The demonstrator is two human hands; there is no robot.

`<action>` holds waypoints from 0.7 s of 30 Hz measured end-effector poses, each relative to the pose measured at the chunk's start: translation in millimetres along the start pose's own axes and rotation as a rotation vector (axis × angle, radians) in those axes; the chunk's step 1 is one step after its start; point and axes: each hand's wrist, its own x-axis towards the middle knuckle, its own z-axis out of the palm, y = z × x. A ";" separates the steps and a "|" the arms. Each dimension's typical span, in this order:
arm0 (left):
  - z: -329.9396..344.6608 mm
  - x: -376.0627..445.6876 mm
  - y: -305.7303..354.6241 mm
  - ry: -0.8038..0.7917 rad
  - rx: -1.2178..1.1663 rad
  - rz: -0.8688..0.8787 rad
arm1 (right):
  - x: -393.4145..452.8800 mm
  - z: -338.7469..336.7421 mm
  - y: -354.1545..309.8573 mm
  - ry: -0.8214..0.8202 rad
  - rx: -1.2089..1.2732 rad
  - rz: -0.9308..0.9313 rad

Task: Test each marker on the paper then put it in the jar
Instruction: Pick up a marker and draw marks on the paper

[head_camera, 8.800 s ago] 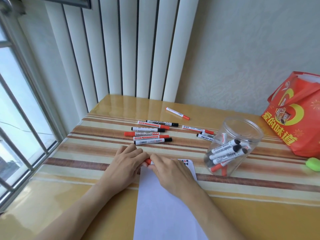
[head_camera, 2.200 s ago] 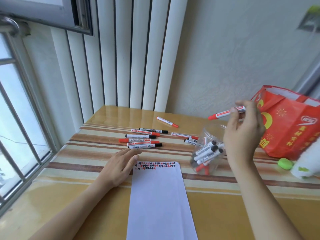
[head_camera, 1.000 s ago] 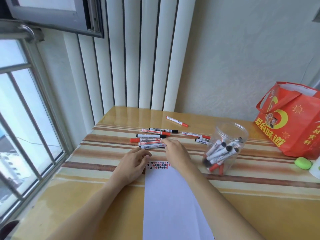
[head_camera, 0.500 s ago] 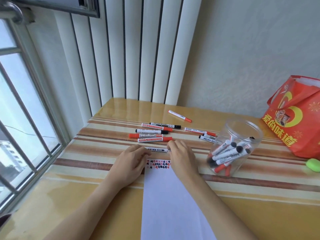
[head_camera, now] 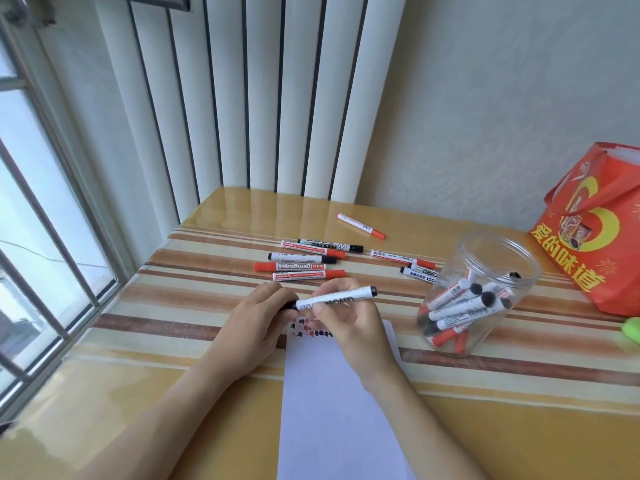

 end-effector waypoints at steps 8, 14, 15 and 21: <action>7.5 -1.7 -7.1 -0.010 0.149 -0.059 | 3.1 -23.4 -4.6 0.277 -0.705 -0.368; 3.4 -2.8 4.7 -0.058 0.215 0.045 | -1.3 -9.0 4.5 -0.005 -1.264 -0.696; 2.7 -3.4 6.4 -0.069 0.223 0.074 | -4.0 -3.1 10.3 -0.036 -1.299 -0.661; -1.1 -3.7 10.3 -0.067 0.261 0.144 | -6.3 2.3 19.5 -0.032 -1.368 -0.623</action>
